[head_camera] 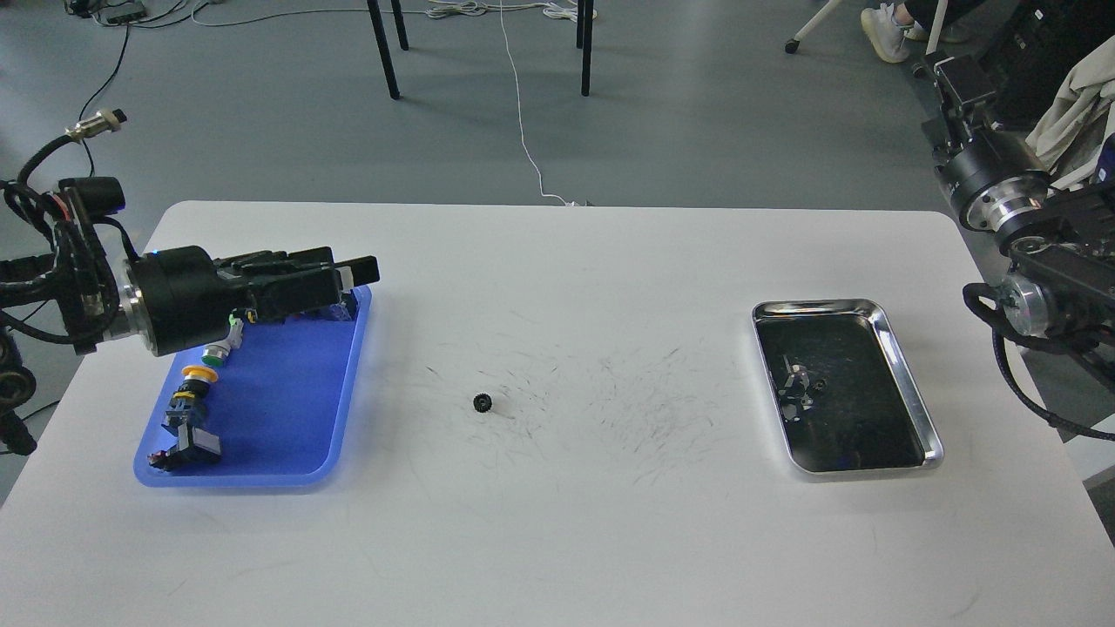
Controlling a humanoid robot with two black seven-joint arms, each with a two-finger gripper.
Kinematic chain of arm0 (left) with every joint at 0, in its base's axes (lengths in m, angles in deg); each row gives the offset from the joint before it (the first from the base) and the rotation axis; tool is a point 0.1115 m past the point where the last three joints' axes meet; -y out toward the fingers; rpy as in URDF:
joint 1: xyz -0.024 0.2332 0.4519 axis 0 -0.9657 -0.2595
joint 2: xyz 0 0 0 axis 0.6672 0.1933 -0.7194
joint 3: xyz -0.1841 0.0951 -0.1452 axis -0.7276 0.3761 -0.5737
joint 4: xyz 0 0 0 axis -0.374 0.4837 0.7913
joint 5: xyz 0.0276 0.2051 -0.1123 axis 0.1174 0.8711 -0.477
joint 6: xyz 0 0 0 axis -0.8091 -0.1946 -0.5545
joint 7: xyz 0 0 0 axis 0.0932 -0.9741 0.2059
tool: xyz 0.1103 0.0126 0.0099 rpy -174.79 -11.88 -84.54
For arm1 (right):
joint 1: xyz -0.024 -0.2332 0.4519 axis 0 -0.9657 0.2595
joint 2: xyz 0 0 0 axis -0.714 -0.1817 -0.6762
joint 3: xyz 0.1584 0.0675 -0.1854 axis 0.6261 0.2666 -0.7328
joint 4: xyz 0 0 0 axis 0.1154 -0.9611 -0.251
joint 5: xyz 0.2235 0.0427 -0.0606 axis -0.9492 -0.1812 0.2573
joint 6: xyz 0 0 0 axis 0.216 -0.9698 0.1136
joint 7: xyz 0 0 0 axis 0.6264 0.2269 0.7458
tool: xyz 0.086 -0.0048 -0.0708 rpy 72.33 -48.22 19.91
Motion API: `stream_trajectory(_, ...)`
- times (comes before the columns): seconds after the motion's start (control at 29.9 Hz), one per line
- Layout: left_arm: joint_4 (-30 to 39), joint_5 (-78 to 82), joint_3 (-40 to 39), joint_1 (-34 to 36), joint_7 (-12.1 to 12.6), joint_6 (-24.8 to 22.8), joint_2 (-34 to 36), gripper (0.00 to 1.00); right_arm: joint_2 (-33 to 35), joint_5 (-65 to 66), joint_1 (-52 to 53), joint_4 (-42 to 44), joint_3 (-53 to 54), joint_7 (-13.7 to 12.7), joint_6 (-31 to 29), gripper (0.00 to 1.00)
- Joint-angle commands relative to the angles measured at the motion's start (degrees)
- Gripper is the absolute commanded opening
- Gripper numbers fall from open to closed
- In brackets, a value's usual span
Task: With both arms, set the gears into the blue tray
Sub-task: 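Reach the left gripper over the blue tray toward the black part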
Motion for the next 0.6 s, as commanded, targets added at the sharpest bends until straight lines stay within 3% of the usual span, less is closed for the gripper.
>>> stream_trajectory(0.0,-0.17,1.43,-0.29,0.29,-0.65,0.09,-0.91,0.98,0.23,0.01,-0.07,0.11,0.06,0.0,0.05,0.94)
stream_trajectory(0.13,-1.13,2.65,-0.47,0.73,-1.27,0.79,-4.6,0.98,1.02,0.01,-0.07,0.02,0.15,0.0,0.14,0.94)
stream_trajectory(0.2,-1.75,4.32,-0.56,1.08,-2.99,0.53,-5.57,0.98,1.2,0.01,-0.07,0.02,0.24,0.0,0.05,0.94)
stream_trajectory(0.57,-7.64,26.91,0.06,5.74,-2.99,0.53,-15.59,0.98,1.64,0.01,-0.07,-0.06,0.15,0.0,-0.12,0.94)
